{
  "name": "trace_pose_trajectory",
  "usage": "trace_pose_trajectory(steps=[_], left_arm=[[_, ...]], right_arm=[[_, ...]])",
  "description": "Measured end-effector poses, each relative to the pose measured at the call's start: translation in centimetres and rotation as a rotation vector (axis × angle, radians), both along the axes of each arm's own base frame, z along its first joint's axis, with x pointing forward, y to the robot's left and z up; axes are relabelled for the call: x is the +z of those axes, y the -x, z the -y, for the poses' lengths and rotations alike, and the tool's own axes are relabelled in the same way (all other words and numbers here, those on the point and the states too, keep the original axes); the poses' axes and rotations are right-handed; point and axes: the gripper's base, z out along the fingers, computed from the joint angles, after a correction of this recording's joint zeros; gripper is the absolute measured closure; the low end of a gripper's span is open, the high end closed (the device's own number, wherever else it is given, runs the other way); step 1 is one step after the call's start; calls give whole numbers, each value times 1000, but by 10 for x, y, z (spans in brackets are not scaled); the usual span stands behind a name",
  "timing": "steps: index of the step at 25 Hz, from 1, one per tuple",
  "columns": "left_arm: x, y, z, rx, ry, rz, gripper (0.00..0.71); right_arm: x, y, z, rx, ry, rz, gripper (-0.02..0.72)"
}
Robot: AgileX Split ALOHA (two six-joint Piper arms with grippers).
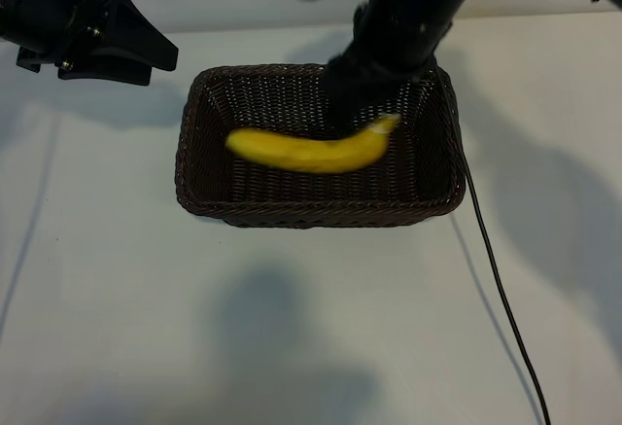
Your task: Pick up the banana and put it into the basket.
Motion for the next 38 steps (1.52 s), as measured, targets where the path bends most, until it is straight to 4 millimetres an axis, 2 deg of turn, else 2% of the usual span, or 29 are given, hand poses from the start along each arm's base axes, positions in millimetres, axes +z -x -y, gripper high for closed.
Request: trace_pose_trajectory(steps=[3, 7, 11, 14, 19, 28, 38], left_arm=[[0, 0, 0, 0, 0, 0, 251], [0, 0, 0, 0, 0, 0, 251], [0, 0, 0, 0, 0, 0, 251], [0, 0, 0, 0, 1, 1, 252], [-2, -1, 1, -4, 1, -4, 252], [-15, -5, 21, -62, 22, -37, 252], [-18, -7, 23, -70, 37, -40, 252]], right_arm=[[26, 2, 9, -20, -32, 53, 146], [53, -4, 42, -109, -62, 99, 154], [65, -8, 70, -193, -88, 106, 155], [60, -7, 81, -221, -121, 64, 156], [38, -8, 98, -251, -155, -25, 156], [48, -7, 113, -268, -235, -16, 156], [41, -2, 115, -257, -239, -38, 156]])
